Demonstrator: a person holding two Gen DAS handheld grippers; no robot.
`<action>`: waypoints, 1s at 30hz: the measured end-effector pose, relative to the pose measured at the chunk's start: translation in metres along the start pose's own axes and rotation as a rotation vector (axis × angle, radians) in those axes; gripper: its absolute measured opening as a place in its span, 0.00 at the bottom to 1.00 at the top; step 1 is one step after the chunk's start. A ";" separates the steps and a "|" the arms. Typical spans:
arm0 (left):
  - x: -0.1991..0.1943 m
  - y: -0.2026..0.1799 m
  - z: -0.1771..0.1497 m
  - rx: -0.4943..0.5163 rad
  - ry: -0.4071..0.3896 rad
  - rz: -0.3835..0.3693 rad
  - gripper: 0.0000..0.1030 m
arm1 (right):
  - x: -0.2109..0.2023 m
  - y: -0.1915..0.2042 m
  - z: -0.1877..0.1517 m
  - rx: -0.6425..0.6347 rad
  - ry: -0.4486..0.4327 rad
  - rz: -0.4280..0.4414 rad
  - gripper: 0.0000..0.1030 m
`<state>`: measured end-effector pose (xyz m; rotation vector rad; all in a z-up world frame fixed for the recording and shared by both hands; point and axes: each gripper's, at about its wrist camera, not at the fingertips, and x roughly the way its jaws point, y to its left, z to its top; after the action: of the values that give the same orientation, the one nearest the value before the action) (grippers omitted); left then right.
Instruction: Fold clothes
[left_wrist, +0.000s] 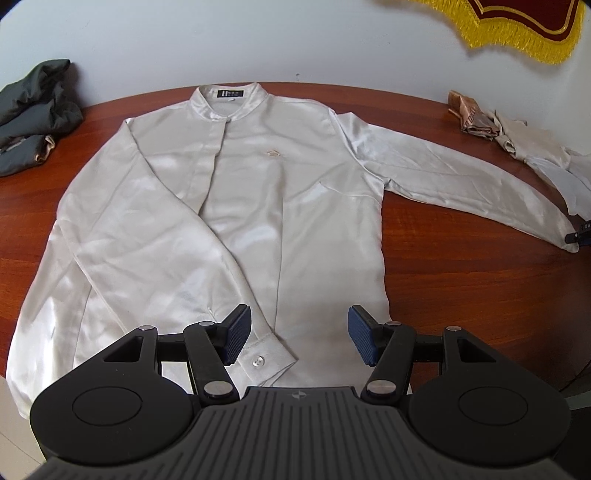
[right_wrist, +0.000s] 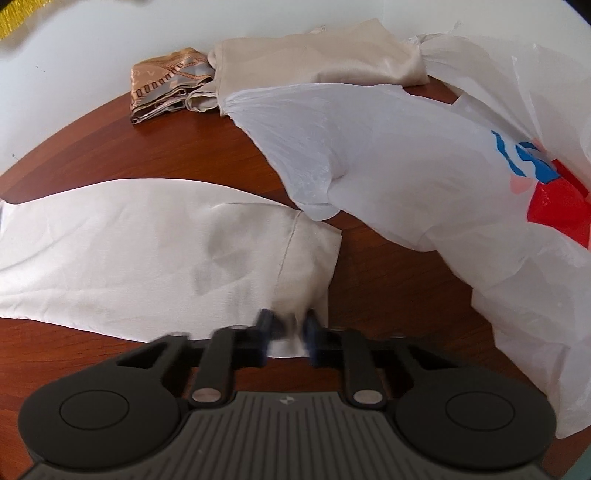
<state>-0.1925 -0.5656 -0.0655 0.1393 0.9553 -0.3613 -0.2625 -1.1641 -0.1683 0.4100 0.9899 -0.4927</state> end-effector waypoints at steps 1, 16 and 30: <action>0.000 0.000 0.000 0.000 -0.002 0.000 0.59 | -0.002 0.001 0.000 -0.005 -0.009 0.001 0.07; -0.008 0.006 0.003 -0.022 -0.046 -0.023 0.59 | -0.078 0.121 0.001 -0.275 -0.173 0.194 0.06; -0.020 0.039 -0.013 -0.077 -0.057 -0.001 0.59 | -0.118 0.294 -0.038 -0.559 -0.107 0.493 0.06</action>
<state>-0.1989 -0.5206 -0.0586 0.0577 0.9114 -0.3272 -0.1756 -0.8787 -0.0544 0.1096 0.8417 0.2094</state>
